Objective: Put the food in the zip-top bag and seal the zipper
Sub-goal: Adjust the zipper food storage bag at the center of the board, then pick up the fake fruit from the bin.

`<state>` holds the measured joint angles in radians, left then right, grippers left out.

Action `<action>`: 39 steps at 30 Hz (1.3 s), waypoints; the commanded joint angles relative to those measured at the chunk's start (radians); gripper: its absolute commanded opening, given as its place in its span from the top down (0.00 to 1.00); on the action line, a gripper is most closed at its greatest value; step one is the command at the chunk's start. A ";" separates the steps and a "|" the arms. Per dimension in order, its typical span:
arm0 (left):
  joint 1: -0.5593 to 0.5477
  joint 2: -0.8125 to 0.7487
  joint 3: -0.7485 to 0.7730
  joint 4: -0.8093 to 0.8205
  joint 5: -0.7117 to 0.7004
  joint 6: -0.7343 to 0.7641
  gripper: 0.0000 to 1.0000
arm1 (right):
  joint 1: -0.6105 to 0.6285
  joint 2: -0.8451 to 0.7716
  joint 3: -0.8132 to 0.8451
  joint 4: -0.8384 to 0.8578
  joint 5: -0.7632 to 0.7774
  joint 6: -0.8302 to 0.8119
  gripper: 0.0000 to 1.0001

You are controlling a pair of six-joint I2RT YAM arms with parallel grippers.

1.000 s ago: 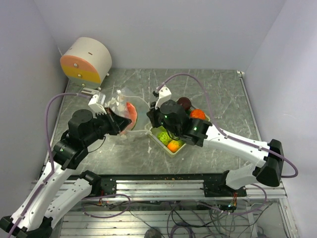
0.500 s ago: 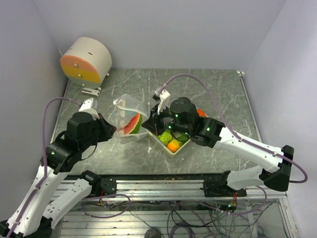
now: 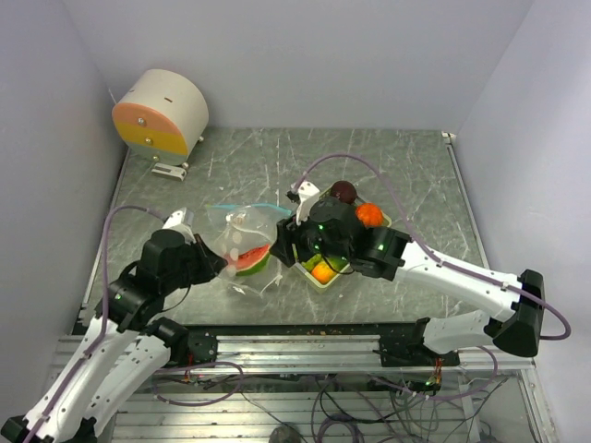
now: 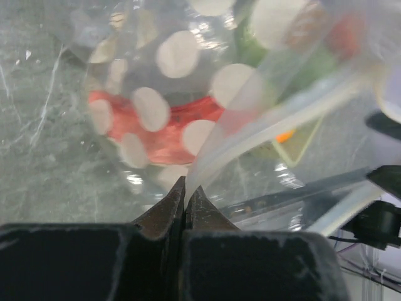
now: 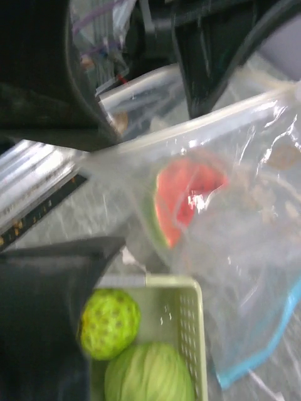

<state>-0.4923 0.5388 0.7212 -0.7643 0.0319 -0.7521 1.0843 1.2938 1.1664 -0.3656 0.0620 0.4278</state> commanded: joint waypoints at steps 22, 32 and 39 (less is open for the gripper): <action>0.006 -0.070 0.054 0.124 -0.005 -0.025 0.93 | -0.471 0.053 0.039 -0.124 0.272 0.070 0.00; 0.006 -0.015 0.019 0.175 0.007 0.002 0.93 | -0.517 0.291 0.103 -0.042 0.324 -0.015 0.00; 0.006 0.007 -0.001 0.217 0.033 0.006 0.93 | -0.541 0.419 0.118 0.018 0.408 -0.062 0.00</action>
<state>-0.4923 0.5335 0.7296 -0.6212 0.0219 -0.7601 0.5617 1.6627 1.2457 -0.4072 0.4011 0.4072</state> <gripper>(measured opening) 0.075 0.999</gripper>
